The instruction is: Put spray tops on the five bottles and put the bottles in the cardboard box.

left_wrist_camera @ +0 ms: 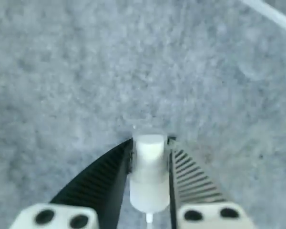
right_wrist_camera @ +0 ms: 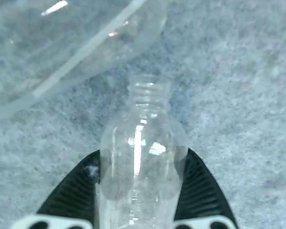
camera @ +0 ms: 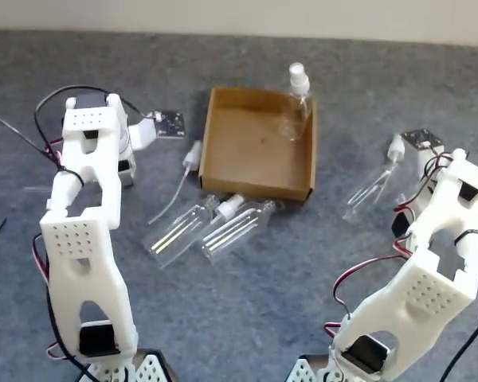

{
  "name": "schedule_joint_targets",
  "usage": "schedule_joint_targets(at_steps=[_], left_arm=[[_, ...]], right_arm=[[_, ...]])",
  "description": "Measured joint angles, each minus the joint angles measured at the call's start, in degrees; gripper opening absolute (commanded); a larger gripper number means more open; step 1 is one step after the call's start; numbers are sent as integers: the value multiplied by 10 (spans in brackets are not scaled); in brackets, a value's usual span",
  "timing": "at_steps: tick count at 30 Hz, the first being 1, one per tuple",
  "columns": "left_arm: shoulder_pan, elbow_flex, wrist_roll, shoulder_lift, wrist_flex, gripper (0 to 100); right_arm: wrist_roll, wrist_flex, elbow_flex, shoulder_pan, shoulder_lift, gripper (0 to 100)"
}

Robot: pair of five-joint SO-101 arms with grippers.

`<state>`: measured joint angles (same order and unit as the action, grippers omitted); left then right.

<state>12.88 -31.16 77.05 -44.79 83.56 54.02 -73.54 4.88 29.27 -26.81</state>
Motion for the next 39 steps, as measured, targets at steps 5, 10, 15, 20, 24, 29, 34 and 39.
schedule_joint_targets(at_steps=[5, 10, 15, 20, 24, 29, 34, 39], left_arm=[[1, 0, -129, 9, 12, 18], [-4, 0, -359, 60, 34, 18], [-18, 0, -527, 135, 95, 18], [-37, 0, -585, 149, 108, 17], [-35, 0, -603, 149, 108, 17], [-54, 0, -605, 149, 112, 17], [-55, 0, -605, 149, 112, 17], [-55, 0, -605, 149, 112, 18]], right_arm=[[0, -2, 0, 9, 0, 11], [-40, -4, 0, 10, 0, 15], [-135, -18, 19, 12, -2, 158], [-161, -33, 34, 13, -4, 204], [-161, -34, 36, 11, -4, 205], [-181, -35, 51, -3, -10, 207], [-242, -35, 84, -1, -11, 201], [-248, -35, 90, -2, -11, 115]])
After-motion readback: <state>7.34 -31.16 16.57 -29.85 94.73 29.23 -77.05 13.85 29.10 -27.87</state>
